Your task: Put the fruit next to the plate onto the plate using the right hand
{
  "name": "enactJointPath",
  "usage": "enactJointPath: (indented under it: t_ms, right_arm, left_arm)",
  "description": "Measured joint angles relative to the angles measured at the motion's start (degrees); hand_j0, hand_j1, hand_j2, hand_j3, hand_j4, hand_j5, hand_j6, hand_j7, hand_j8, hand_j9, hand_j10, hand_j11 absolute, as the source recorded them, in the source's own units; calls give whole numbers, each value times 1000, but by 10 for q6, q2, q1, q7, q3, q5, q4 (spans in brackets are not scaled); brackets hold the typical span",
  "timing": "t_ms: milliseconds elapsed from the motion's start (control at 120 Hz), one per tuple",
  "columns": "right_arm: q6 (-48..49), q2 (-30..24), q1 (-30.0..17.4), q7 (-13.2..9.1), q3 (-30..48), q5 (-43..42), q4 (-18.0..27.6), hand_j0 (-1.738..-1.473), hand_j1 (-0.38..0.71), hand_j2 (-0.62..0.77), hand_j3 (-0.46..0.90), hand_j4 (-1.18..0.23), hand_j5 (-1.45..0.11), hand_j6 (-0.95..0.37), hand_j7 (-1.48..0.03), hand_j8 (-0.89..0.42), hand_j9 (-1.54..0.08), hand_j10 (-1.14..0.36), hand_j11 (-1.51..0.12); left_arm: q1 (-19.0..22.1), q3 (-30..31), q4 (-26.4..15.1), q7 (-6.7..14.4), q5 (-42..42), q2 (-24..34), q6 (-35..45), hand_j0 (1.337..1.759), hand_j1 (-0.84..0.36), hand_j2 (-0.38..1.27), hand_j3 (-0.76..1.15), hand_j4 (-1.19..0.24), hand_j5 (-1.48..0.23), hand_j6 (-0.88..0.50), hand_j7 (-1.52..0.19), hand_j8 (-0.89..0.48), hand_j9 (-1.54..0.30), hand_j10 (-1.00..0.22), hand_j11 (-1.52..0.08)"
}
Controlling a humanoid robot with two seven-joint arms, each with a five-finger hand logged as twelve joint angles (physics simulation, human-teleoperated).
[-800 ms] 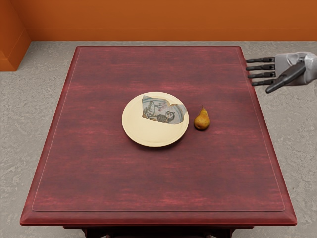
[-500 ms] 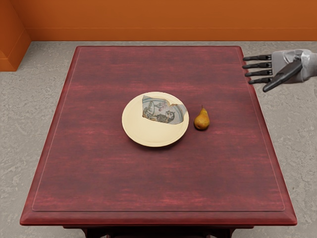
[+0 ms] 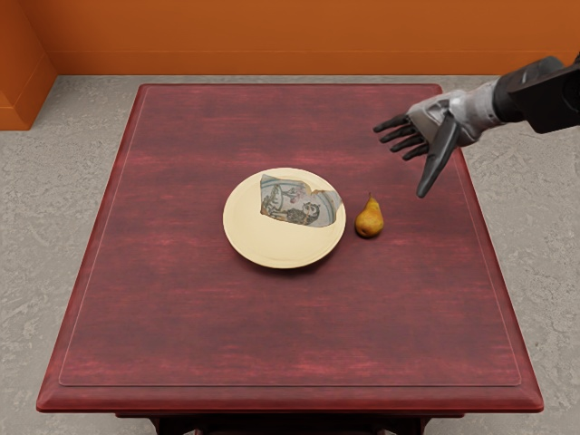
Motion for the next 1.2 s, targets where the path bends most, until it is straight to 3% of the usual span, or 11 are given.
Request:
enactJointPath:
  t_ms: [250, 458, 792, 1200]
  right_arm:
    - [-170, 81, 50, 0, -123, -70, -1, -1658, -349, 0, 0, -1, 0, -2, 0, -1, 0, -1, 0]
    - [-258, 141, 58, 0, -194, -126, 34, -1658, -349, 0, 0, -2, 0, -3, 0, -2, 0, -1, 0]
    - [-431, 130, 56, 0, -236, -160, 179, -1658, -342, -1, 0, -7, -8, -8, -7, -8, -8, -7, -7]
    - [-538, 133, 39, 0, -274, -163, 210, -1658, -239, -18, 0, -94, -120, -95, -120, -94, -120, -93, -120]
  left_arm:
    - [0, 0, 0, 0, 0, 0, 0, 1658, 334, 3, 0, -13, -17, -13, -17, -13, -17, -13, -17]
    - [0, 0, 0, 0, 0, 0, 0, 1658, 334, 3, 0, -13, -17, -13, -17, -13, -17, -13, -17]
    - [0, 0, 0, 0, 0, 0, 0, 1658, 334, 2, 0, -13, -17, -13, -17, -13, -17, -13, -17]
    - [0, 0, 0, 0, 0, 0, 0, 1658, 334, 2, 0, -13, -17, -13, -17, -13, -17, -13, -17]
